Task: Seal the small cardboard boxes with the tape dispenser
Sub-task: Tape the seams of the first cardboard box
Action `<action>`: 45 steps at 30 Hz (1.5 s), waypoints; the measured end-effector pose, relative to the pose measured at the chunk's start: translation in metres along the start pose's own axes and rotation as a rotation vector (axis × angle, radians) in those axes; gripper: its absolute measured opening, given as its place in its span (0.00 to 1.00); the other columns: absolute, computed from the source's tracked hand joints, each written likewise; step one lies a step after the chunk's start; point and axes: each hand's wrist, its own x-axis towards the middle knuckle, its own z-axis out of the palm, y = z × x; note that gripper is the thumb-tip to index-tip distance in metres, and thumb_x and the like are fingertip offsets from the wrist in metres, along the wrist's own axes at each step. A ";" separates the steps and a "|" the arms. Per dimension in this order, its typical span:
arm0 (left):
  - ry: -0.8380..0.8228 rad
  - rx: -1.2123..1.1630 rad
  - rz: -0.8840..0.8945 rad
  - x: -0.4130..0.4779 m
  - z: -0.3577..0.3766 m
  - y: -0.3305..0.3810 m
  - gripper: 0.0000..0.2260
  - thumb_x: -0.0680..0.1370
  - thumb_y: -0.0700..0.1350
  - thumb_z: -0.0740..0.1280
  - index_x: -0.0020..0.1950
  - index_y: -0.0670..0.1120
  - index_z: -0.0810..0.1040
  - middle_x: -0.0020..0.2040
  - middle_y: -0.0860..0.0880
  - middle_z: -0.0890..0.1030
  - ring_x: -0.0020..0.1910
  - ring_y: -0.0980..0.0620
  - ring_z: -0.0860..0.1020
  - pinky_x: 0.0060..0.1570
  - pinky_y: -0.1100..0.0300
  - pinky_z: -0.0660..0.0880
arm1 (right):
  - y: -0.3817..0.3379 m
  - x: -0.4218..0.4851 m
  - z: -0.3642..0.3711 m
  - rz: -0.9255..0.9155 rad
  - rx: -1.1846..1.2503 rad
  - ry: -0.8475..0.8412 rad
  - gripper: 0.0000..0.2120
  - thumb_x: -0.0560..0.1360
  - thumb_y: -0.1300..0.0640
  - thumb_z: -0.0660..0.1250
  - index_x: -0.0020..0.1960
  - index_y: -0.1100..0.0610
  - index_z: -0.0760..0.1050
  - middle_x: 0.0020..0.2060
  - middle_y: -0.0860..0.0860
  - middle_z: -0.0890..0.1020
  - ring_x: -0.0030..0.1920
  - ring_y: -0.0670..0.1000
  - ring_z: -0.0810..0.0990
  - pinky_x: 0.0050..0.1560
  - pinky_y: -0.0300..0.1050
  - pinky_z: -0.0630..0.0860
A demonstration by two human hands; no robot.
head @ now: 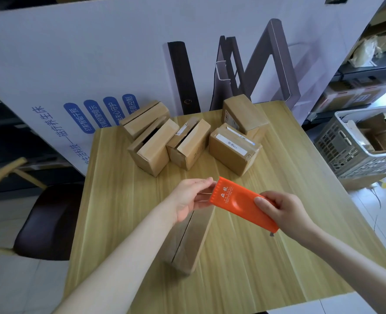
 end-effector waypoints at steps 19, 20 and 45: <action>0.065 0.041 0.127 -0.015 -0.002 -0.002 0.09 0.75 0.44 0.70 0.53 0.41 0.82 0.44 0.45 0.85 0.42 0.51 0.82 0.50 0.57 0.80 | -0.012 -0.003 -0.002 -0.088 -0.048 -0.035 0.10 0.78 0.52 0.67 0.39 0.44 0.81 0.28 0.51 0.81 0.22 0.54 0.79 0.23 0.48 0.77; 0.041 0.023 0.114 -0.017 -0.003 0.000 0.12 0.74 0.45 0.70 0.53 0.41 0.82 0.45 0.45 0.85 0.43 0.51 0.82 0.51 0.56 0.80 | -0.012 -0.003 -0.003 -0.087 -0.035 -0.045 0.10 0.78 0.52 0.67 0.39 0.44 0.81 0.28 0.50 0.81 0.22 0.53 0.79 0.22 0.47 0.77; 0.478 0.210 0.158 0.002 -0.011 0.001 0.06 0.72 0.38 0.74 0.37 0.47 0.84 0.33 0.51 0.84 0.28 0.57 0.79 0.26 0.67 0.71 | -0.028 0.004 0.011 -0.082 -0.156 -0.093 0.08 0.78 0.50 0.67 0.44 0.52 0.80 0.31 0.54 0.82 0.24 0.54 0.81 0.32 0.57 0.79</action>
